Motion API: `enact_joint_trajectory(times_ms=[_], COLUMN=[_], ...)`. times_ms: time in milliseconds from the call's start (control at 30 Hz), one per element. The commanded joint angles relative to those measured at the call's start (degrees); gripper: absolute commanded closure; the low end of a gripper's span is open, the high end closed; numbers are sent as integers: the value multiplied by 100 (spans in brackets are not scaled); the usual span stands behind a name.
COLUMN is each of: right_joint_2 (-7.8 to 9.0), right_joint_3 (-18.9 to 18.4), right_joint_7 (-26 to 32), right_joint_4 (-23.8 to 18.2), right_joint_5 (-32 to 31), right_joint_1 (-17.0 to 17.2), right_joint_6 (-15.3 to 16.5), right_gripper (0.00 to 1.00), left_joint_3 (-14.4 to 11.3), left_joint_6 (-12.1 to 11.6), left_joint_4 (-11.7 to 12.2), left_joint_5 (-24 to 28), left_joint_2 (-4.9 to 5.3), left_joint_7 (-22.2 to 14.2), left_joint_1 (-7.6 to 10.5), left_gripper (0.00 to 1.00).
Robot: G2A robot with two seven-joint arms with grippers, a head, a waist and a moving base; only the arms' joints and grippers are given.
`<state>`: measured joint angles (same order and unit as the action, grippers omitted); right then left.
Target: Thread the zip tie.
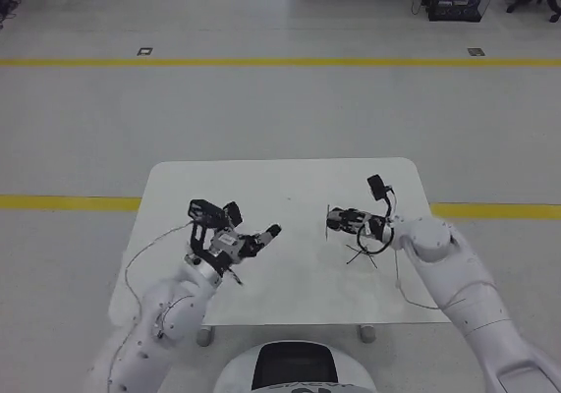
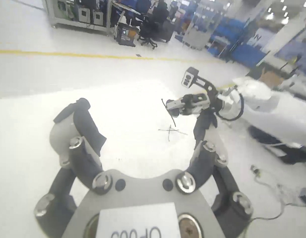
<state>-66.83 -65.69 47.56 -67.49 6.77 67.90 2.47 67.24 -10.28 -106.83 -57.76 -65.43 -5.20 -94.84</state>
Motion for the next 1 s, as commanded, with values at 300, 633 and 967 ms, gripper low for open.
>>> enact_joint_trajectory(times_ms=[300,633,967], right_joint_2=[-17,-57,-73], right_joint_3=[-11,98,93], right_joint_7=[-56,-272,-398], right_joint_4=[125,-39,5], right_joint_5=[167,219,317], right_joint_1=[-78,-102,-132], right_joint_6=[-207,-467,-651], right_gripper=[100,100,100], left_joint_3=[-432,-1206,-1587], left_joint_6=[328,142,453], left_joint_4=[211,73,191], left_joint_5=[-1075,-3074,-3219], left_joint_2=[-44,-65,-54], left_joint_7=[109,-175,-438], left_joint_1=[282,714,1076], left_gripper=[0,0,0])
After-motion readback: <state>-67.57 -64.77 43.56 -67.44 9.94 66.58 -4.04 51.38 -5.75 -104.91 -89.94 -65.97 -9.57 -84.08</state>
